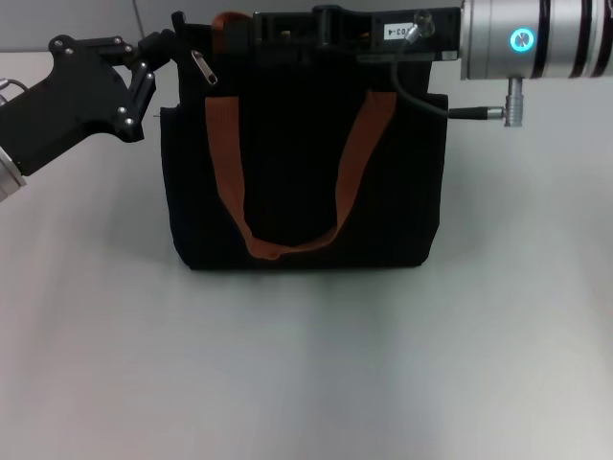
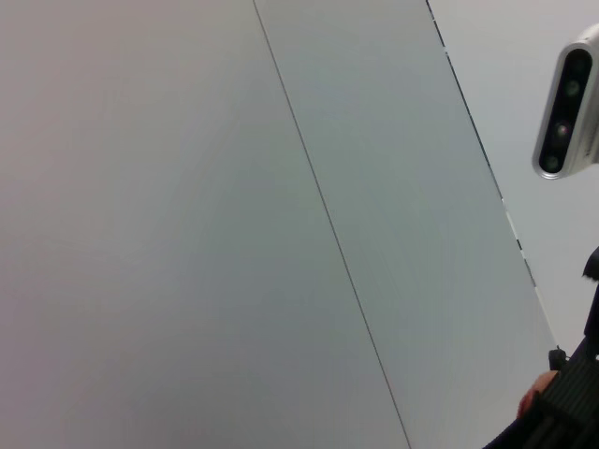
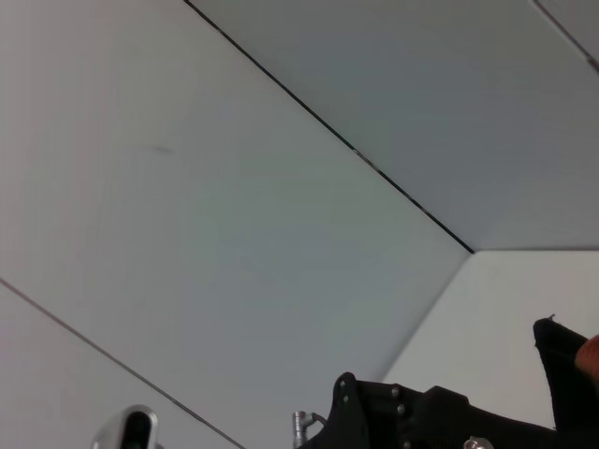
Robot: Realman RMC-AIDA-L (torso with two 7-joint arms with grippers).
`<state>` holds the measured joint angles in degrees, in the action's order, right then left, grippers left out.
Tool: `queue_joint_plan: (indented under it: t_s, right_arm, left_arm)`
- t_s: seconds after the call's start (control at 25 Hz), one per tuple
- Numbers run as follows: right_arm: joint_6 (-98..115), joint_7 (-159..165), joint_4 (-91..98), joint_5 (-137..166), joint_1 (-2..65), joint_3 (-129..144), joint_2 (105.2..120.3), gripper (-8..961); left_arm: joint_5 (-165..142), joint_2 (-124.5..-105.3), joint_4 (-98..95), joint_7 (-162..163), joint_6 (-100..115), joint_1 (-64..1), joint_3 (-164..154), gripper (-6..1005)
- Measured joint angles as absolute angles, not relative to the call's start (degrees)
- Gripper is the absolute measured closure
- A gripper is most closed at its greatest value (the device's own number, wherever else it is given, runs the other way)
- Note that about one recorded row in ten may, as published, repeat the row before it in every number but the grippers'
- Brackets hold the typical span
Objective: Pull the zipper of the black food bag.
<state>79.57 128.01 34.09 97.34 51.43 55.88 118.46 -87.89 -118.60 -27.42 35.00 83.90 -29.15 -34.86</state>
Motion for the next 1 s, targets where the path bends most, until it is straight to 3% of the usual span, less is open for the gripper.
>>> queue_joint_plan:
  t_s: [0.36,0.6,1.0]
  right_arm:
    - [77.6,136.2,35.6,104.6,55.9,55.9,117.24,163]
    - [77.8,137.9,35.6,107.2,58.0,55.9,117.19,192]
    - [77.0,139.3,35.6,110.2,60.3,55.9,117.35,446]
  left_arm:
    - [-87.9,-118.41,-27.4,35.3,82.2,-29.4,-35.0,965]
    - [-88.3,-118.39,-27.4,35.4,81.9,-29.5,-35.3,963]
    - [-88.4,-118.37,-27.5,36.6,82.0,-29.9,-35.7,959]
